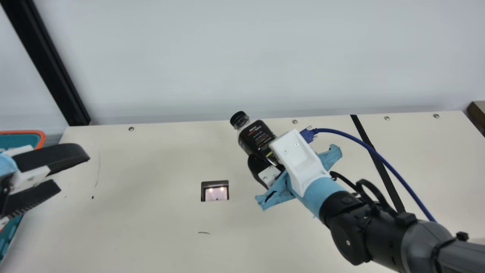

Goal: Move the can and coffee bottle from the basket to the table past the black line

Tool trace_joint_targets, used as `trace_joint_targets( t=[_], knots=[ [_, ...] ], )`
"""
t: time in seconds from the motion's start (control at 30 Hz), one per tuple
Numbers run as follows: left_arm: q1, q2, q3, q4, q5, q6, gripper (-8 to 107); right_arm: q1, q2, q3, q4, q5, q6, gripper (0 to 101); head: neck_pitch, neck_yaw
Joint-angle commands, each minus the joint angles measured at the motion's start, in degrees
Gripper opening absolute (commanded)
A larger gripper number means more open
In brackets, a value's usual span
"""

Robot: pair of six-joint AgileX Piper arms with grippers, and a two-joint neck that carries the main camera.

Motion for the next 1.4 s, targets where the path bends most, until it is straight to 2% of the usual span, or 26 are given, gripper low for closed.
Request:
trace_joint_targets(
  t=[0.0, 0.27, 0.77, 1.17, 1.37],
  knots=[
    [0.0, 0.0, 0.0, 0.0, 0.0, 0.0, 90, -1.9, -1.1, 1.6, -0.5, -0.6, 0.2, 0, -0.5, -1.5],
    [0.0, 0.0, 0.0, 0.0, 0.0, 0.0, 90, -9.4, -5.3, 6.9, -4.1, -1.9, 2.2, 0, -0.8, -8.2],
    [0.0, 0.0, 0.0, 0.0, 0.0, 0.0, 90, -26.3, -12.4, 15.2, -16.7, -3.3, 9.9, 0, -2.6, -23.8],
    [0.0, 0.0, 0.0, 0.0, 0.0, 0.0, 90, -40.7, -15.5, 18.8, -28.3, -5.3, 16.8, 0, -4.4, -35.8],
    [0.0, 0.0, 0.0, 0.0, 0.0, 0.0, 90, -48.2, -15.5, 19.4, -33.0, -6.5, 18.4, 0, -4.4, -35.8]
  ],
)
